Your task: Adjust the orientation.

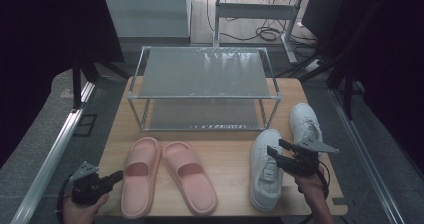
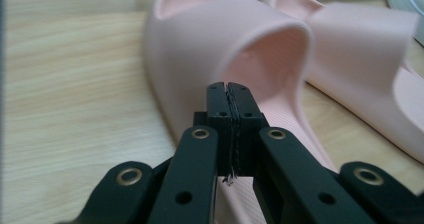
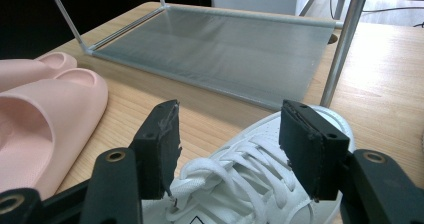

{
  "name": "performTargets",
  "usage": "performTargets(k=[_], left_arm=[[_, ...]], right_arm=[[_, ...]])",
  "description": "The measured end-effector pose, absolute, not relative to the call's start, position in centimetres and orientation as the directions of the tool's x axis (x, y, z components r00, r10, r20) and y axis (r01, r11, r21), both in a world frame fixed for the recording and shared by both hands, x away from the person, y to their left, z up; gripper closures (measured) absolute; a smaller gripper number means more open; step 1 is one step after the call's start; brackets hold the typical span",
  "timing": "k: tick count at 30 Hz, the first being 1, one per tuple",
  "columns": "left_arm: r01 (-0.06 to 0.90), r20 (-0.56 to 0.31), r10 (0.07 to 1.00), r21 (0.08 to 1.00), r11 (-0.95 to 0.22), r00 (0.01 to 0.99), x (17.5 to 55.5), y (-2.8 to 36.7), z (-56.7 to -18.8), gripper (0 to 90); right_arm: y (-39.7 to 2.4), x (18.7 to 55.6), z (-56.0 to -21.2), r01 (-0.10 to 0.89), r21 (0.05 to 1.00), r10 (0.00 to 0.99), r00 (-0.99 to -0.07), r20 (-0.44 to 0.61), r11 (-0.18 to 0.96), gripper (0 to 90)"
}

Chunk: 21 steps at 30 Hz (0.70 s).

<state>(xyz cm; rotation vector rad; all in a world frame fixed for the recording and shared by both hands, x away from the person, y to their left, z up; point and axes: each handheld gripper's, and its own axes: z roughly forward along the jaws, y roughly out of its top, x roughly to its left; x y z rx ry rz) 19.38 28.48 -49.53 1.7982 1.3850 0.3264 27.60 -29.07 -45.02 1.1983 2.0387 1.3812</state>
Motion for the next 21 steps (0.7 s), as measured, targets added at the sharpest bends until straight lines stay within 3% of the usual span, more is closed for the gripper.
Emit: performTargets(k=[21], left_arm=[[0.69,-0.241,0.915,0.721,-0.055,0.325,21.7,28.9,-50.2,88.4]], right_arm=[[-29.3,27.7,-45.1,0.431,0.891,0.825,-0.549,0.133,0.144,41.4]])
